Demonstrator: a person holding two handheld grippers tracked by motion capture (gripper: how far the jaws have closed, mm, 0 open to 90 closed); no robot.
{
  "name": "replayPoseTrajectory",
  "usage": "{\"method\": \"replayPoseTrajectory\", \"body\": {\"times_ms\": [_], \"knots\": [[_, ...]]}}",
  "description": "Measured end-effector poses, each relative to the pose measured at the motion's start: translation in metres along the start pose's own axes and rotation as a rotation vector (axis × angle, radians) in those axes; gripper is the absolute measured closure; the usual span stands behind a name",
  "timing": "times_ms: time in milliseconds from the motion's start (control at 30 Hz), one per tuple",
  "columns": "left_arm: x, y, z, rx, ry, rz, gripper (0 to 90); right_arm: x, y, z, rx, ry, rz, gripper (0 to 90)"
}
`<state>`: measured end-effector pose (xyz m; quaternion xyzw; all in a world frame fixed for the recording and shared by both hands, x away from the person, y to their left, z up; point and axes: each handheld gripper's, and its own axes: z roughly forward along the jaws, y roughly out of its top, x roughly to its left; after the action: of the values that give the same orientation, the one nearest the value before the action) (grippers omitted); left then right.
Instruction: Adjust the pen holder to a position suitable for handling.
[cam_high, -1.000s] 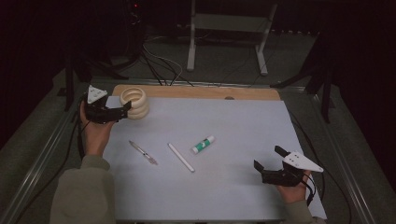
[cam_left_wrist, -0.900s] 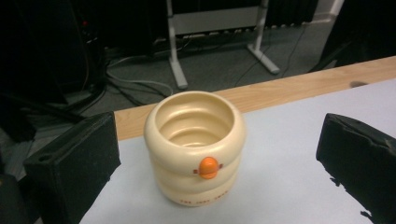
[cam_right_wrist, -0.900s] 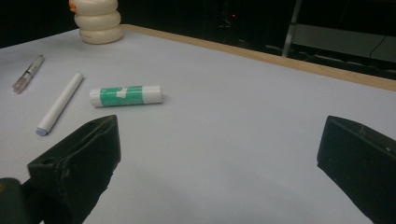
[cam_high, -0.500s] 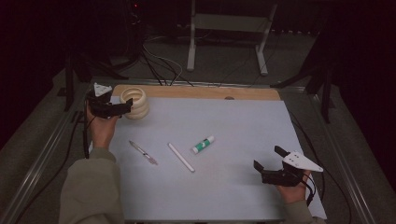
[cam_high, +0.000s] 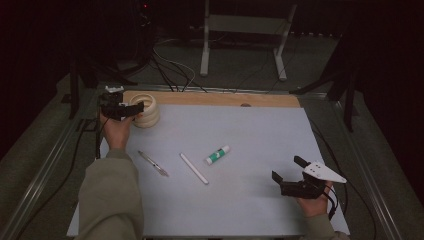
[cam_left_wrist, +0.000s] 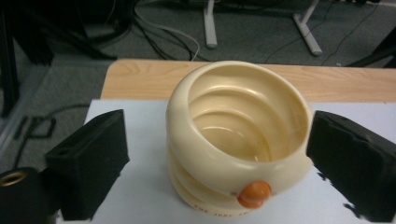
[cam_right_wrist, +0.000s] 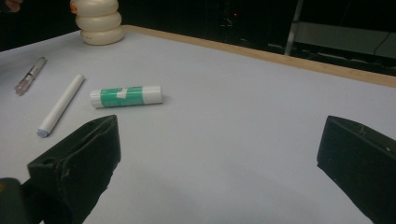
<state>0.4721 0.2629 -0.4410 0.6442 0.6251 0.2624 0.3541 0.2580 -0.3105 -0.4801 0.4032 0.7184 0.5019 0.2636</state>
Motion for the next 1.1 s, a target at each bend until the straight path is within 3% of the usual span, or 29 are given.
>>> {"method": "replayPoseTrajectory", "body": {"times_ms": [67, 100, 167, 200, 267, 300, 400, 433, 500, 567, 767, 933, 1100], "knots": [[0.0, 0.001, 0.005, 0.025, 0.022, -0.023, 9.2, 0.0, 0.0, 0.0, 0.0, 0.0, -0.001, 0.0], [0.0, 0.002, 0.007, 0.046, 0.054, -0.034, 13.9, 0.0, 0.0, 0.0, 0.001, -0.001, -0.003, 0.0], [0.001, -0.001, 0.01, 0.074, 0.043, -0.059, 16.6, 0.0, 0.0, 0.0, 0.003, 0.001, -0.003, 0.0], [0.001, -0.003, 0.012, 0.08, 0.056, -0.065, 17.0, 0.0, 0.0, 0.0, 0.002, 0.003, -0.002, 0.0], [0.001, -0.006, 0.014, 0.109, 0.069, -0.074, 29.1, 0.0, 0.0, 0.0, -0.001, 0.003, -0.001, 0.0], [0.0, -0.011, 0.018, 0.146, 0.08, -0.067, 40.6, 0.0, 0.0, -0.001, -0.002, 0.004, -0.004, 0.0], [0.0, -0.016, 0.017, 0.137, 0.077, -0.095, 64.8, 0.0, 0.0, -0.001, -0.004, 0.003, -0.002, 0.0], [0.001, -0.017, 0.015, 0.114, 0.067, -0.12, 64.8, 0.0, 0.0, -0.001, -0.004, 0.003, -0.002, 0.0], [0.002, -0.018, 0.014, 0.122, 0.067, -0.116, 76.8, 0.0, 0.0, -0.001, -0.001, 0.002, -0.003, 0.1], [-0.001, -0.019, 0.014, 0.12, 0.077, -0.086, 77.3, 0.0, 0.001, -0.001, 0.0, 0.001, -0.004, 0.0], [-0.004, -0.018, 0.012, 0.112, 0.083, -0.074, 77.9, 0.0, 0.001, -0.002, -0.006, -0.001, 0.002, 0.1], [-0.007, -0.016, 0.006, 0.1, 0.052, -0.061, 77.9, 0.0, 0.001, -0.002, -0.006, -0.001, 0.005, 0.0], [-0.013, -0.013, -0.003, 0.085, -0.009, -0.025, 77.8, 0.0, 0.001, -0.002, -0.011, -0.001, 0.008, 0.0]]}}
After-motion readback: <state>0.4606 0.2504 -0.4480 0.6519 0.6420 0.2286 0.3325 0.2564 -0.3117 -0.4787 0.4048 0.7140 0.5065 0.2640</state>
